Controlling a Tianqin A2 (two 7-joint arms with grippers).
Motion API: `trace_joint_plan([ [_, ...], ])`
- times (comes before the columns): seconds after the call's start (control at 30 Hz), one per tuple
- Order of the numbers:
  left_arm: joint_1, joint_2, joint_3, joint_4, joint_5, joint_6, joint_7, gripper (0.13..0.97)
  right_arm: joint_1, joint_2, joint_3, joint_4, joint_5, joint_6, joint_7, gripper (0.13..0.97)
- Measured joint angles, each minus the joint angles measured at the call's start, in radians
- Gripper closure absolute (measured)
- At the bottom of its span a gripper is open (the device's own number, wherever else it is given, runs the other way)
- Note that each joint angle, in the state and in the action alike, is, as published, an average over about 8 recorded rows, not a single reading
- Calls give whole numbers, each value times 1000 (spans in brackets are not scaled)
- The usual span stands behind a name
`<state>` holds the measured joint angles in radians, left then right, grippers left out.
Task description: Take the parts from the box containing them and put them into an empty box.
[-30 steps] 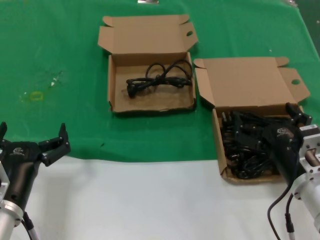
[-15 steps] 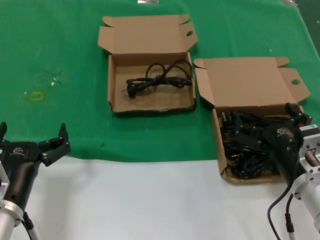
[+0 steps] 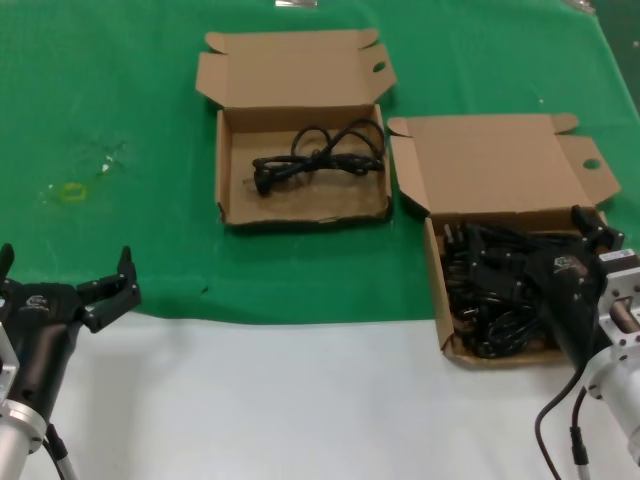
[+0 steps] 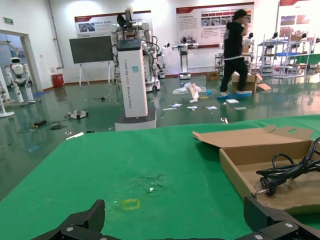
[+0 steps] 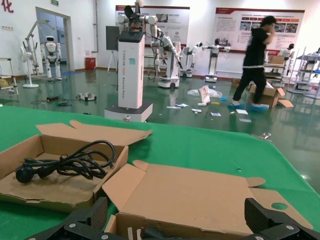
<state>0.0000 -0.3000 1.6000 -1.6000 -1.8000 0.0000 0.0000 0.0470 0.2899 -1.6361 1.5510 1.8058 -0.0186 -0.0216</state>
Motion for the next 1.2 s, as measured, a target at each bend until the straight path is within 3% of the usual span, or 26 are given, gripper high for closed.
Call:
trace_joint_plan([
  [1.2,0,0,0,0,0,0,0,132,0,0,0,0,0,0,0,129],
])
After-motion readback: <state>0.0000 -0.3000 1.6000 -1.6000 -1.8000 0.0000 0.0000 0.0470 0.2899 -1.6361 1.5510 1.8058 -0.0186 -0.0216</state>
